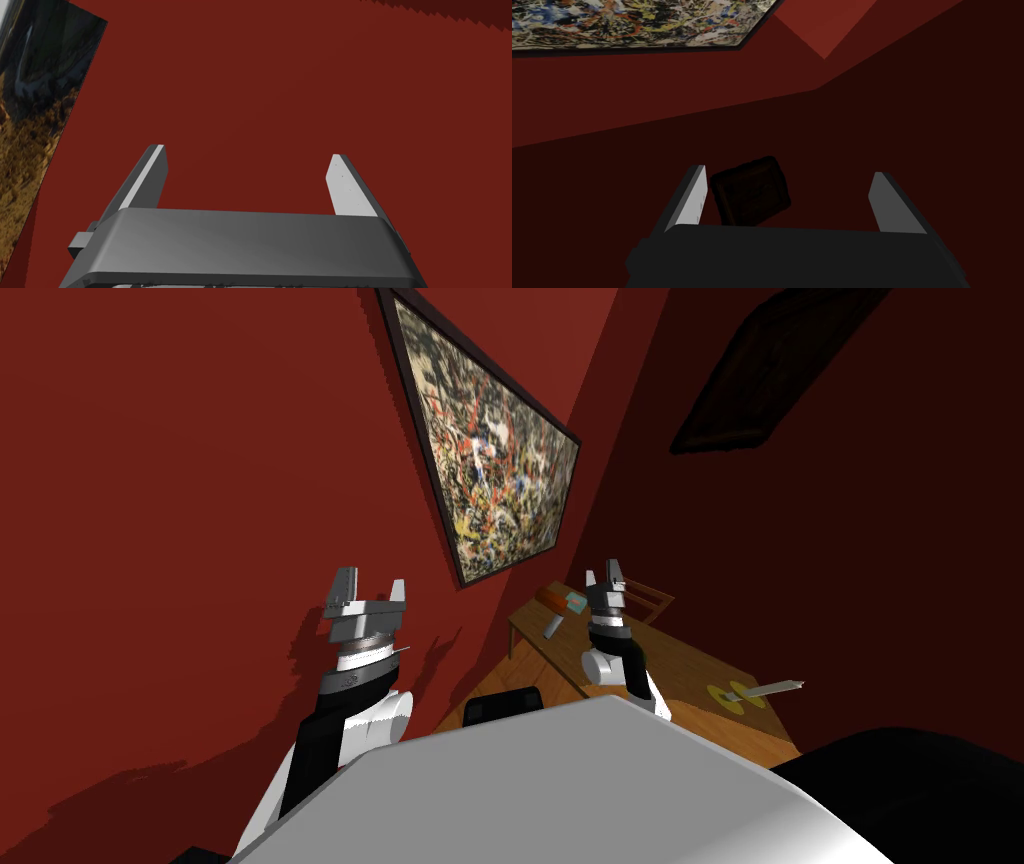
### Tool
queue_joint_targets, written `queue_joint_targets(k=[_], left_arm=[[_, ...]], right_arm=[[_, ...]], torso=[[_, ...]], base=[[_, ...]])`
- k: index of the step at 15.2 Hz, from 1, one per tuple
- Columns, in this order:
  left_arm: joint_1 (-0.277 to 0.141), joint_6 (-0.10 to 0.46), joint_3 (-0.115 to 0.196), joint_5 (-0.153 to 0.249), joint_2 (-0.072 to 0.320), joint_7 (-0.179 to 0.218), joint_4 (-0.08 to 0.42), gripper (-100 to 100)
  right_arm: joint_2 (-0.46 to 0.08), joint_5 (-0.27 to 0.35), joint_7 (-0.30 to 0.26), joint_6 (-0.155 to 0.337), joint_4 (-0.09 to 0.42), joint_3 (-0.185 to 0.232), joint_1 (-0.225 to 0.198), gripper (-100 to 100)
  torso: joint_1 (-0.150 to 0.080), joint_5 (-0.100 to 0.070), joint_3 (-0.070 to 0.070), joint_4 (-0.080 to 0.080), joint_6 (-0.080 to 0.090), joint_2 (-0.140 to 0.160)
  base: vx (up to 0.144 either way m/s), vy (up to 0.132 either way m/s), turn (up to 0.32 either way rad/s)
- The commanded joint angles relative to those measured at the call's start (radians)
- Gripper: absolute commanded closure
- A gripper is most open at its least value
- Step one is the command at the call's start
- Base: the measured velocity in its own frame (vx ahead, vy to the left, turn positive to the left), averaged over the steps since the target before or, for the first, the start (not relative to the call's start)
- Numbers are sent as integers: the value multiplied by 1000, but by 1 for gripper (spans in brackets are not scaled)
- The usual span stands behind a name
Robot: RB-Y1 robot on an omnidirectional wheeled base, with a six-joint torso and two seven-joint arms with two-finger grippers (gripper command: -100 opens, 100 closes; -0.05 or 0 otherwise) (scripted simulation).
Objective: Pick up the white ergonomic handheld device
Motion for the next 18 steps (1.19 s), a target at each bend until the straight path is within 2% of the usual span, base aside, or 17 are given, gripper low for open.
queue_joint_targets(k=[1,2,3,4,5,6,9,11,12,13,15,17,18], left_arm=[[0,0,0,0,0,0,0,0],[0,0,0,0,0,0,0,0],[0,0,0,0,0,0,0,0],[0,0,0,0,0,0,0,0],[0,0,0,0,0,0,0,0],[0,0,0,0,0,0,0,0],[0,0,0,0,0,0,0,0],[0,0,0,0,0,0,0,0],[0,0,0,0,0,0,0,0],[0,0,0,0,0,0,0,0],[0,0,0,0,0,0,0,0],[0,0,0,0,0,0,0,0],[0,0,0,0,0,0,0,0]], right_arm=[[-14,-40,14,-7,50,-47,-50,-100],[-14,-40,14,-7,58,-47,-52,-100],[-23,-73,25,-11,88,-84,-85,-100],[-23,-73,25,-11,100,-84,-89,-100],[-31,-109,37,-15,126,-123,-121,-100],[-31,-109,37,-15,146,-124,-130,-100],[-45,-182,64,-25,221,-199,-204,-100],[-45,-187,64,-25,248,-213,-219,-100],[-51,-229,78,-30,282,-251,-257,-100],[-51,-229,78,-30,302,-261,-267,-100],[-56,-273,93,-36,340,-307,-315,-100],[-56,-273,93,-36,359,-311,-317,-100],[-61,-318,109,-42,397,-352,-363,-100]], torso=[[0,0,0,0,0,0],[0,0,0,0,0,-1],[1,0,-1,0,0,-1],[1,0,-1,0,0,-1],[1,0,-1,0,0,-1],[1,0,-1,0,0,-1],[1,0,-1,0,0,-2],[1,0,-1,0,0,-2],[1,0,-1,0,0,-2],[1,0,-1,0,0,-2],[1,0,-1,0,0,-2],[1,0,-1,-1,0,-2],[2,0,-1,0,0,-2]], base=[[-5,-10,31],[-4,-9,30],[-4,-9,32],[-4,-9,28],[-4,-9,40],[-4,-10,36],[-1,-8,38],[1,-3,15],[2,-2,33],[4,-3,32],[5,-3,39],[2,-1,6],[4,0,28]])
